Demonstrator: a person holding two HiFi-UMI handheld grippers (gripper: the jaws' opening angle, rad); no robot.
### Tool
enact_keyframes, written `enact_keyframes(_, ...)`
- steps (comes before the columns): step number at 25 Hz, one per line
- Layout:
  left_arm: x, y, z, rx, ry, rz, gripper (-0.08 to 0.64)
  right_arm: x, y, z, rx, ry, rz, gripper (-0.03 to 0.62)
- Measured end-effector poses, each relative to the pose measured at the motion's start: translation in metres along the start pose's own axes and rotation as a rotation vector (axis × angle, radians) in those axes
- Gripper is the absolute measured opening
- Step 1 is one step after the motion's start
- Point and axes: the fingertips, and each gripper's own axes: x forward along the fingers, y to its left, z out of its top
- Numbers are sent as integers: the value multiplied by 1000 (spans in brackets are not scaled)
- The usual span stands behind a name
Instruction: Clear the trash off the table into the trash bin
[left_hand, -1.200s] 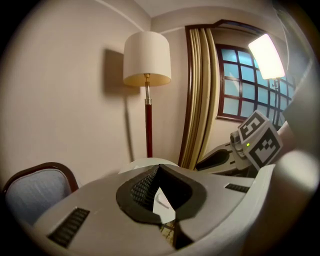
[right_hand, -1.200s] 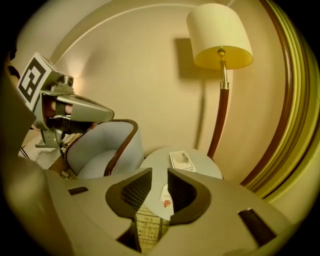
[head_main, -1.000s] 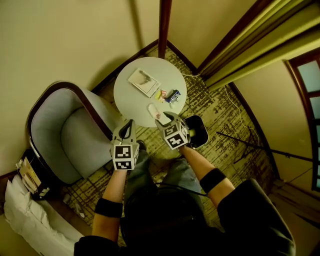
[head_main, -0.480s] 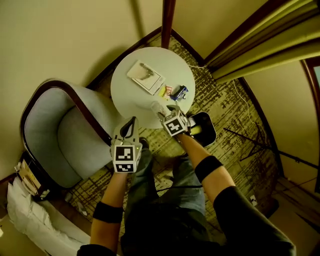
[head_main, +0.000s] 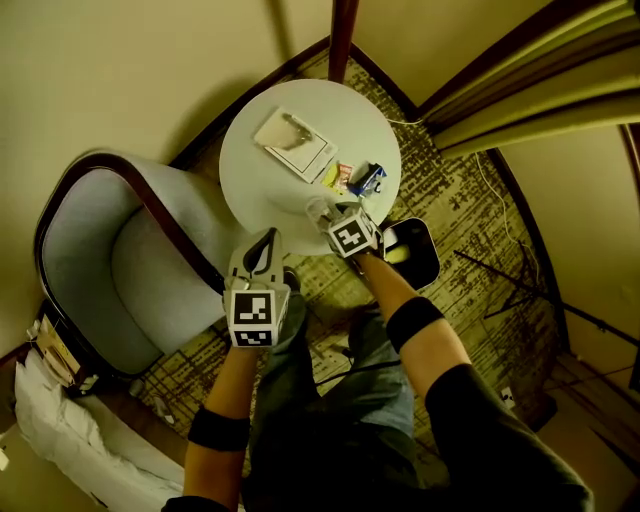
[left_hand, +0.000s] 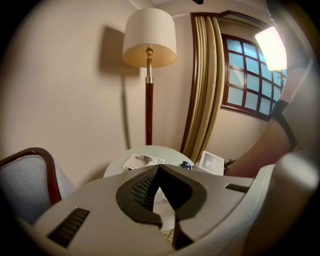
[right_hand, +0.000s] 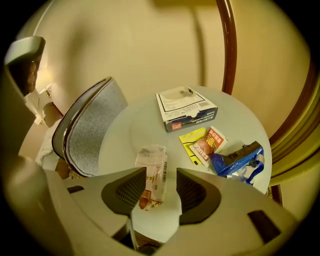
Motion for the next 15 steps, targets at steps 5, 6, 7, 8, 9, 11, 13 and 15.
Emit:
enact_keyframes(5,-3,4,-4,-12,2,12,0,4,4,-7,-9,30,9,61)
enact_keyframes(6,-4,4,-5,-15,4,13,0,3,4,-6,-6,26,6,57)
enact_keyframes(7,-5,5,-6,-16,6,13,0,1,5,-5,-3,20,6,49)
enact_keyframes(8,-6,5,-7,-17,8,14,0,0,7,-4,-1,14,10,44)
enact_keyframes(9,-6,6,-8,-18,11,15,0,-1,8,-3,-1,8,15,41)
enact_keyframes(11,-7,6,-10,-21,14,17,0,-7,10,1,-2,-9,15,38)
enact_keyframes(13,-10,4,-9,-23,13,20,0,-17,10,8,-5,-34,8,37)
enact_keyframes(15,-14,2,-6,-26,8,23,0,-30,13,16,-9,-59,11,35)
